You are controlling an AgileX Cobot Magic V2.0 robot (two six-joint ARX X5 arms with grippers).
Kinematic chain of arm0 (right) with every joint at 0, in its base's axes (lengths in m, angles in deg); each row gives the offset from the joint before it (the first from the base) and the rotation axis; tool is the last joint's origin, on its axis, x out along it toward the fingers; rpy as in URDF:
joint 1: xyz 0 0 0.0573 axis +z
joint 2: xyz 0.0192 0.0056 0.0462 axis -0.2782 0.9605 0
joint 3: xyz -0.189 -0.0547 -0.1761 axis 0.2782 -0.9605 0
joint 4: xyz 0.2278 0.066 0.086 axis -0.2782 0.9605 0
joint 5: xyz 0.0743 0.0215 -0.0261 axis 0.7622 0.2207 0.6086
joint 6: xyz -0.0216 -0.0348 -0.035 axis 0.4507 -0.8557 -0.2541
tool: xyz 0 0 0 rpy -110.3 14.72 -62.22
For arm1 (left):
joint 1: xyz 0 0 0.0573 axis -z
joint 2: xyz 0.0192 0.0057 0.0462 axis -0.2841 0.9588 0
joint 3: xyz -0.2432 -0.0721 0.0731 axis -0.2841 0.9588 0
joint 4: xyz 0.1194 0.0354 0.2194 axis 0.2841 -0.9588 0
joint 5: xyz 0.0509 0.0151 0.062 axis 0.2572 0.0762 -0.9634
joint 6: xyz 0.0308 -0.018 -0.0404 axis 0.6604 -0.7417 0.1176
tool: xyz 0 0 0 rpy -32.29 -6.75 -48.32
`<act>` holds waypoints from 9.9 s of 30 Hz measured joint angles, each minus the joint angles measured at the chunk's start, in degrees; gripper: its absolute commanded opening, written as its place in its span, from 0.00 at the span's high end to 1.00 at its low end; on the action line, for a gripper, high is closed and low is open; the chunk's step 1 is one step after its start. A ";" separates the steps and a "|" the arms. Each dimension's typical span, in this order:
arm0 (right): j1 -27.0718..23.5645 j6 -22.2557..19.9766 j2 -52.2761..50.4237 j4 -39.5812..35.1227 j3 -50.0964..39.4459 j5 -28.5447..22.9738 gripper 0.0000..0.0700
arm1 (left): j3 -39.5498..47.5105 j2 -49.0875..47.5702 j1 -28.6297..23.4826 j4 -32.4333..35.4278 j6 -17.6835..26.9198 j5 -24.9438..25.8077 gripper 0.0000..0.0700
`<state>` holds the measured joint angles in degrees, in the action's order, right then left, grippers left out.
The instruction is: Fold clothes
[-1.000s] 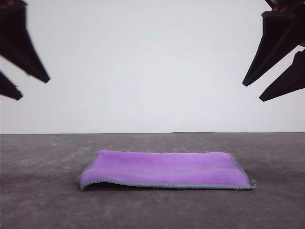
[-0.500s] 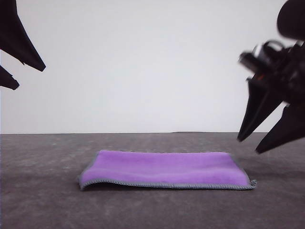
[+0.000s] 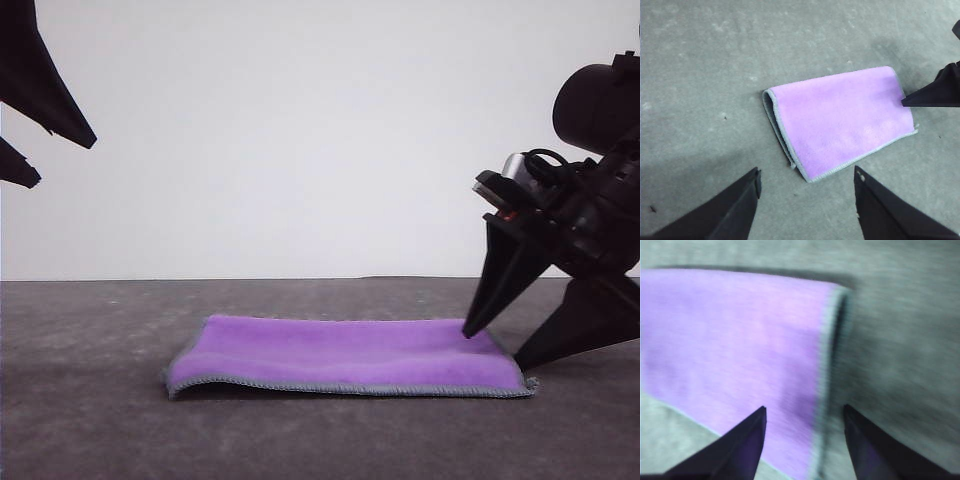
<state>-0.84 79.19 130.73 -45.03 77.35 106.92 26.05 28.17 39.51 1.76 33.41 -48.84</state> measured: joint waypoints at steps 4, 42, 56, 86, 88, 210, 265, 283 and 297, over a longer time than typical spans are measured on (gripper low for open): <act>0.02 0.16 2.02 -3.14 0.00 4.27 0.55 | 0.00 0.00 0.00 0.00 0.00 -0.04 0.50; 14.31 5.88 4.09 -7.83 12.02 4.52 1.00 | 0.00 0.00 0.00 0.01 0.00 -0.04 0.50; 22.03 7.61 13.96 -8.09 19.65 3.34 0.80 | 0.00 0.00 0.00 0.02 0.00 -0.08 0.50; 13.18 -15.40 -20.70 13.64 10.04 -20.87 0.56 | 0.00 0.00 0.00 0.02 0.00 -0.08 0.50; 11.83 -15.60 -24.71 11.60 6.51 -21.03 0.56 | 0.00 0.00 0.00 0.02 0.00 -0.06 0.50; -12.16 -18.20 -77.07 -8.25 -32.07 -32.09 0.98 | 34.84 -44.02 -18.34 20.92 7.37 -16.91 1.00; -15.37 -18.23 -88.76 -7.06 -40.83 -34.34 0.98 | 34.84 -44.02 -18.34 20.96 7.38 -16.91 1.00; -15.37 -18.23 -88.76 -7.05 -40.83 -34.34 0.98 | 34.84 -44.02 -18.34 20.96 7.38 -16.93 1.00; -15.37 -18.23 -88.76 -7.06 -40.83 -34.34 0.98 | 34.84 -44.02 -18.34 20.96 7.39 -16.91 1.00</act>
<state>-16.20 60.96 41.97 -52.09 36.52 72.58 60.89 -15.85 21.17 22.72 40.80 -65.75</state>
